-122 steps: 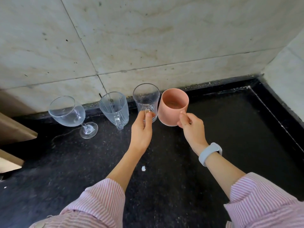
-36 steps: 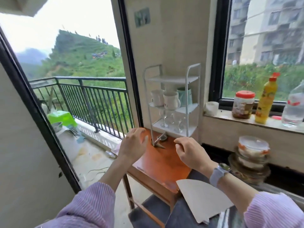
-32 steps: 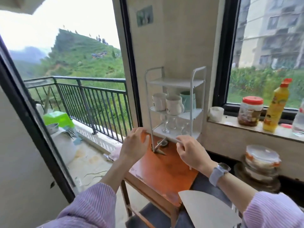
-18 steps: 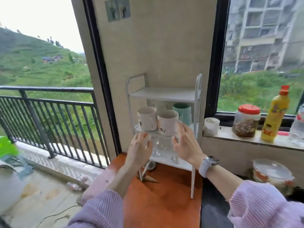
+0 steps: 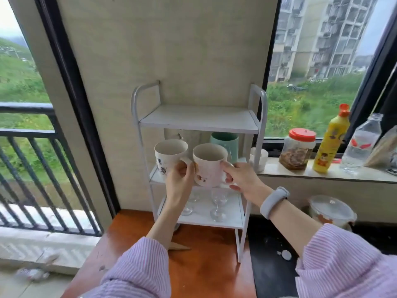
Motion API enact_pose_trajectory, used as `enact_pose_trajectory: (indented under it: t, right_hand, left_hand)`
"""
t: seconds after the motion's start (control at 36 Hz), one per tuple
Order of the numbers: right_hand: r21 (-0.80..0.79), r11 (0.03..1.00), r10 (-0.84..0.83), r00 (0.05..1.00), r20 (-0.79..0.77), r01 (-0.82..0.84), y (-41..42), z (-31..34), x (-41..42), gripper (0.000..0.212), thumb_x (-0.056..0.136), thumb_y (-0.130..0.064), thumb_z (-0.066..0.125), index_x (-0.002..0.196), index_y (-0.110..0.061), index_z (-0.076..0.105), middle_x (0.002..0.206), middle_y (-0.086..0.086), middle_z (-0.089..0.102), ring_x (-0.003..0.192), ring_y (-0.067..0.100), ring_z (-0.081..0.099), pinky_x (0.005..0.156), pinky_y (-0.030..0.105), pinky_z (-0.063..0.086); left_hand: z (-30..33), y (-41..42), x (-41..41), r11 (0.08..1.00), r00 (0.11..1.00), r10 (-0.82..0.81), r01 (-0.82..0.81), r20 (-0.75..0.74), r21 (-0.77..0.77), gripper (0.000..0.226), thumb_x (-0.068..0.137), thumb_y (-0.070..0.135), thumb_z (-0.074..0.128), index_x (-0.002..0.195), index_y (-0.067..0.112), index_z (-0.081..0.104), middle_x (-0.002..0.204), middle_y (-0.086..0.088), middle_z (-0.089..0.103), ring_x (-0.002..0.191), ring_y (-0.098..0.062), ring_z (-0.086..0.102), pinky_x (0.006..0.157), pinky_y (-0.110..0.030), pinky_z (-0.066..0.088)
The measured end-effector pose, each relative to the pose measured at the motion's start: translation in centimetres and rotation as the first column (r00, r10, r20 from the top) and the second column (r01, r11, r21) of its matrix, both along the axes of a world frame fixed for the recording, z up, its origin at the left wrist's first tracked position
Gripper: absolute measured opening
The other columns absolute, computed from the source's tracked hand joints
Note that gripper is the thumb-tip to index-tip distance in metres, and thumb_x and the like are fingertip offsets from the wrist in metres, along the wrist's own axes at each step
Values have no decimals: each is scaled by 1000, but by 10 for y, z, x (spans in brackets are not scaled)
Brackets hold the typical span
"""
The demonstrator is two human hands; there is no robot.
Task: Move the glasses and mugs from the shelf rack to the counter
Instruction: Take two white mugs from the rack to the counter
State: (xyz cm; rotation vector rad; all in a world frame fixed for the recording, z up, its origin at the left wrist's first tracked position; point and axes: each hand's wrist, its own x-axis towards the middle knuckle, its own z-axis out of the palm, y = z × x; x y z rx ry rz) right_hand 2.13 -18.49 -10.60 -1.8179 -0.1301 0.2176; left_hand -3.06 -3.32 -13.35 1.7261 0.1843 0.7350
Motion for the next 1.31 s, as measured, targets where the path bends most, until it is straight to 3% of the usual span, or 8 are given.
enact_pose_trajectory:
  t: [0.11, 0.19, 0.39, 0.47, 0.81, 0.97, 1.06, 1.31]
  right_hand:
    - [218, 964, 210, 943, -259, -155, -6, 3, 3, 31, 89, -37, 56, 67, -16, 50, 52, 0, 44, 58, 14, 48, 74, 33, 52]
    - [273, 940, 277, 923, -267, -203, -6, 0, 4, 32, 91, -36, 53, 67, -16, 49, 49, -1, 41, 52, 13, 43, 65, 28, 49]
    - [264, 897, 416, 879, -231, -355, -7, -6, 6, 39, 91, -35, 53, 56, -20, 46, 45, -5, 37, 47, 11, 36, 57, 25, 38]
    - [236, 922, 354, 915, -193, -307, -2, -9, 1, 33, 91, -29, 53, 61, -19, 45, 42, -6, 34, 43, 10, 32, 53, 25, 32]
    - [139, 986, 81, 995, 63, -89, -7, -36, -53, 33, 84, -11, 55, 54, -15, 40, 45, -1, 31, 45, 11, 27, 51, 28, 26]
    - [190, 981, 22, 996, 89, -39, -40, -68, -105, 39, 84, -6, 54, 50, -13, 36, 45, 0, 30, 43, 12, 25, 47, 32, 19]
    - [209, 978, -24, 998, 60, 11, -66, -87, -133, 38, 86, -3, 53, 50, -11, 44, 43, -2, 35, 40, 9, 29, 44, 26, 24]
    - [188, 918, -334, 936, -108, 349, -201, -138, -215, 45, 83, 5, 51, 45, -14, 36, 36, -5, 33, 37, 9, 28, 42, 20, 26]
  left_hand:
    - [3, 8, 7, 986, 994, -82, 70, -69, -152, 23, 93, 28, 50, 78, 11, 58, 76, -3, 60, 71, -9, 53, 58, -14, 43]
    - [4, 13, 7, 969, 987, -137, 115, -89, -220, 23, 92, 33, 52, 74, 22, 61, 73, 7, 63, 66, 2, 57, 53, -7, 44]
    - [6, 17, 5, 944, 968, -175, 113, -180, -309, 26, 97, 32, 41, 79, 21, 55, 73, 2, 56, 69, -10, 54, 64, -26, 45]
    - [7, 16, 1, 921, 961, -207, 129, -182, -368, 27, 98, 30, 40, 78, 16, 51, 65, 0, 46, 58, -11, 47, 62, -26, 48]
    - [-22, 22, -46, 998, 997, 69, -70, -39, -8, 39, 88, 36, 52, 59, 11, 43, 53, -10, 40, 51, -19, 36, 50, -33, 29]
    - [-49, -9, -88, 998, 998, 46, -44, -34, 37, 39, 87, 29, 56, 60, 2, 49, 51, -5, 49, 46, -11, 42, 43, -22, 35]
    - [-64, -31, -110, 998, 998, 8, -4, -65, 63, 40, 87, 25, 57, 51, 15, 41, 44, 7, 40, 42, -9, 35, 39, -19, 30]
    - [-116, -160, -160, 956, 936, -238, 273, -260, 108, 38, 87, 20, 61, 52, 16, 45, 45, 11, 42, 40, -3, 34, 40, -14, 26]
